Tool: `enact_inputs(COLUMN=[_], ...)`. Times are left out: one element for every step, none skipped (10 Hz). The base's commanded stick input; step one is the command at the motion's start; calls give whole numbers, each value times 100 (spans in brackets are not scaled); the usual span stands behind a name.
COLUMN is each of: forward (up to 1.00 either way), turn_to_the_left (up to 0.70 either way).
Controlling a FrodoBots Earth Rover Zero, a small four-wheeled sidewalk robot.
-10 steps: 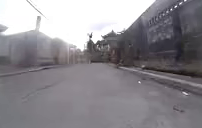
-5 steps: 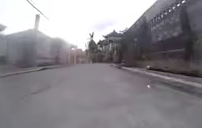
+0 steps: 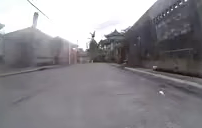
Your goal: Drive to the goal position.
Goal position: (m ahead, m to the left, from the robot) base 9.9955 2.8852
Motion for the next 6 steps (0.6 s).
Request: enact_inputs(forward=[100,100,100,100,100,100], turn_to_the_left=[0,0,0,0,0,0])
